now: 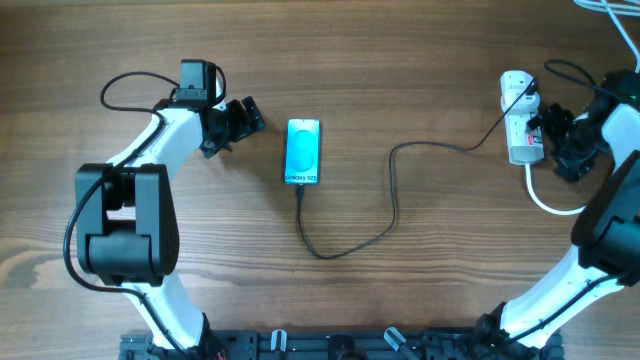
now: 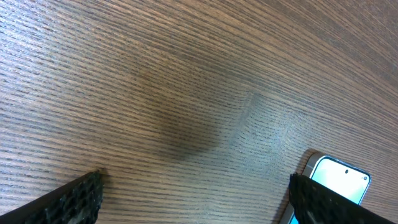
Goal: Plug charger to phone and switch on socket
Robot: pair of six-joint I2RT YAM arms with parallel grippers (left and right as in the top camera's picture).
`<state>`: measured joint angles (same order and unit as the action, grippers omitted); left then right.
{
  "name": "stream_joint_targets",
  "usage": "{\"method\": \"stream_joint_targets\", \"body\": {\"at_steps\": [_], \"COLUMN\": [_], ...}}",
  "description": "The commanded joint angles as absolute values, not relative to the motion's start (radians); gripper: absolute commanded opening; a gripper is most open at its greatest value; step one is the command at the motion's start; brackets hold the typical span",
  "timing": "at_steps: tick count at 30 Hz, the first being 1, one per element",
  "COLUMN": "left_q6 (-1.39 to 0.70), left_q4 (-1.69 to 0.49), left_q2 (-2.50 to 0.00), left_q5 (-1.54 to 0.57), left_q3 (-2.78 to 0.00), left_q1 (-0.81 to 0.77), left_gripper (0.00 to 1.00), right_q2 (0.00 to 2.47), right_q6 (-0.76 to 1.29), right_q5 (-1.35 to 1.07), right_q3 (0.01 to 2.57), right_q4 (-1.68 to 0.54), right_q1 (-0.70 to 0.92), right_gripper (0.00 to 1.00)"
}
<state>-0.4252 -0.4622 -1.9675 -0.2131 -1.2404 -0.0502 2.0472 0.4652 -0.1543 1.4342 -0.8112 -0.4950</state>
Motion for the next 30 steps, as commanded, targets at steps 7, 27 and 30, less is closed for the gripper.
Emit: {"method": "stream_joint_targets", "body": {"at_steps": [7, 27, 30], "left_q6": [-0.434, -0.434, -0.434], "left_q4": [-0.463, -0.463, -0.463], "left_q2": [-2.011, -2.011, -2.011], "left_q5": [-0.189, -0.189, -0.189], "left_q3": [-1.208, -1.208, -1.208], "left_q1": [-0.042, -0.042, -0.042], "left_gripper": [1.0, 1.0, 1.0], "right_q2": [1.946, 1.946, 1.947], "right_q6": [0.287, 0.31, 0.17], "right_q5": [-0.204, 0.058, -0.096], "right_q3": [1.481, 1.472, 1.441], "right_q4": [-0.865, -0.964, -0.883], "right_q1": [-0.499, -0.404, -0.398], "right_gripper": [1.0, 1.0, 1.0]}}
